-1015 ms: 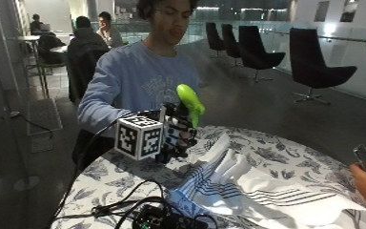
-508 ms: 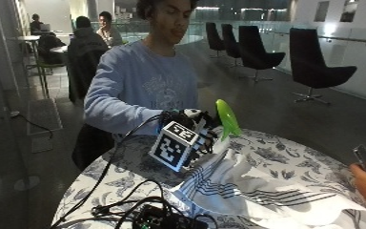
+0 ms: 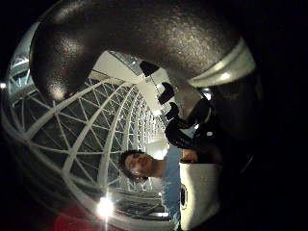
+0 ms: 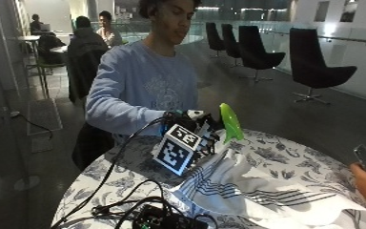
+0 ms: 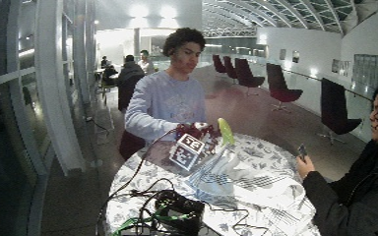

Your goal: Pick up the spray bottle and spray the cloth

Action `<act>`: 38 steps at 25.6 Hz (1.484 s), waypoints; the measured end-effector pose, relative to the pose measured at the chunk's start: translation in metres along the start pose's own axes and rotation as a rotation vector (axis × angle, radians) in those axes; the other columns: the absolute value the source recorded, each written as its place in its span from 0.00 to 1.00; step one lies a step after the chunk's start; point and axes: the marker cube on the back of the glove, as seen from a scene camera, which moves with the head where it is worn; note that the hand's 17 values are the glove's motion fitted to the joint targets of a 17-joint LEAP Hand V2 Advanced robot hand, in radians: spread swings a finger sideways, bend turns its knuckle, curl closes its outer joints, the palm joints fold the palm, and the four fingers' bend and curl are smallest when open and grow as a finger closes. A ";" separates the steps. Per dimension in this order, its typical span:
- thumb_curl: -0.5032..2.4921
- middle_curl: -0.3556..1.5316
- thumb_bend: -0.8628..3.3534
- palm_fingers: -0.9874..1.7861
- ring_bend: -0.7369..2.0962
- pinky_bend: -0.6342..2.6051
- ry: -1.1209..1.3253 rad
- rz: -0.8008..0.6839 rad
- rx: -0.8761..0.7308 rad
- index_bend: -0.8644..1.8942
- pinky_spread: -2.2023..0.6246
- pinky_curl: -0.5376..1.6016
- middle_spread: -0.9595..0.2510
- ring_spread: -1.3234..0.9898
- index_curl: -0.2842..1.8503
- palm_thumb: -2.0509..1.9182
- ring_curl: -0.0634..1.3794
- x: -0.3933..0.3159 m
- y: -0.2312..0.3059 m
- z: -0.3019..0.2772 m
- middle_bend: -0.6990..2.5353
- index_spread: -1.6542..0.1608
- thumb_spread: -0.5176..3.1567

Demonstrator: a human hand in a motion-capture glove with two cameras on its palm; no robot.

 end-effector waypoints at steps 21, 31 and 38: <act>0.40 0.46 0.20 0.69 0.47 0.25 0.019 -0.005 0.037 0.35 0.90 0.39 0.74 0.58 0.28 0.74 0.33 -0.008 0.003 0.009 0.34 0.79 0.36; 0.40 0.46 0.20 0.69 0.47 0.24 0.146 -0.507 0.144 0.36 0.90 0.38 0.74 0.58 0.28 0.75 0.33 -0.064 -0.001 0.055 0.35 0.79 0.36; 0.40 0.46 0.20 0.69 0.46 0.24 0.204 -0.782 0.033 0.36 0.90 0.38 0.73 0.57 0.29 0.75 0.33 -0.080 -0.044 0.141 0.34 0.79 0.36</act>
